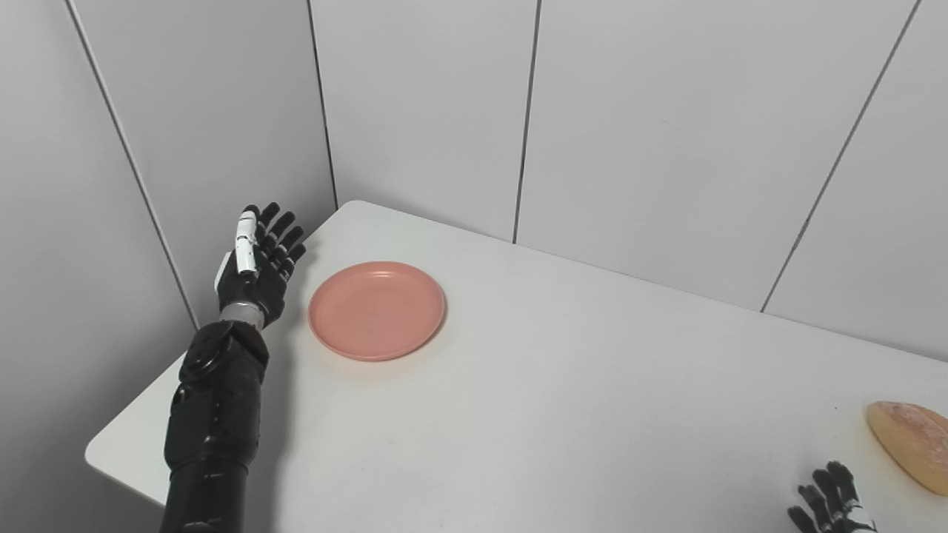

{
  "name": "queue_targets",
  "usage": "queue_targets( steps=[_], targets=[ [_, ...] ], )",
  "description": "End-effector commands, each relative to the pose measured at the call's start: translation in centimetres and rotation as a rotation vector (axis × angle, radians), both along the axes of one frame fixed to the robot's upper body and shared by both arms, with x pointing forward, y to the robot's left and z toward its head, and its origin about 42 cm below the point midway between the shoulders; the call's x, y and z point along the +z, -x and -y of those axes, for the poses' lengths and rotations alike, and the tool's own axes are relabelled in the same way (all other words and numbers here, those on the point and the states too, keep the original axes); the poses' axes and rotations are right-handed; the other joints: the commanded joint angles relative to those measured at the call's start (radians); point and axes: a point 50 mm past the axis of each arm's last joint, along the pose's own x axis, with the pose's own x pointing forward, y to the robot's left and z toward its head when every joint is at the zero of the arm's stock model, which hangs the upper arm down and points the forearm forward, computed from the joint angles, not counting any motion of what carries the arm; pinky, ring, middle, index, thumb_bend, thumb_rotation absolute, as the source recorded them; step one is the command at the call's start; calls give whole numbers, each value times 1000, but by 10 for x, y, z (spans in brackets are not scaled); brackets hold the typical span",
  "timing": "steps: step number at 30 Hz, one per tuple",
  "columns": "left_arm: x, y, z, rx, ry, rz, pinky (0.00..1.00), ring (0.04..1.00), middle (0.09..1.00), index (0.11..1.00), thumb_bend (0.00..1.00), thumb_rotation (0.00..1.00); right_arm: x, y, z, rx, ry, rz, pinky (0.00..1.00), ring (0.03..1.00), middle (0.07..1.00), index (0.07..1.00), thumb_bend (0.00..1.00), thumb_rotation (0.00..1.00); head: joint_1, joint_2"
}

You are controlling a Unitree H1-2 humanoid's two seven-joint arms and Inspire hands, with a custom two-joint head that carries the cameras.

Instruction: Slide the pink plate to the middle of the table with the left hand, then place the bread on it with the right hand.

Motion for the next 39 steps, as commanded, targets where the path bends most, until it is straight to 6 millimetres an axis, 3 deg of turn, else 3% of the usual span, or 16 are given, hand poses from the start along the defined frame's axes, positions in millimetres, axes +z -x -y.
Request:
queue_targets(
  steps=[1,39],
  targets=[
    [25,1,-12,14,-55,83,973,938,930,917,316,1000,4,-1,5,-4,6,19,1000,1000,1000,1000,220,1000,-2,2],
    [-29,2,9,-19,-41,19,927,923,923,907,286,1000,6,0,7,-6,18,25,1000,1000,1000,1000,244,1000,-5,17]
  ],
)
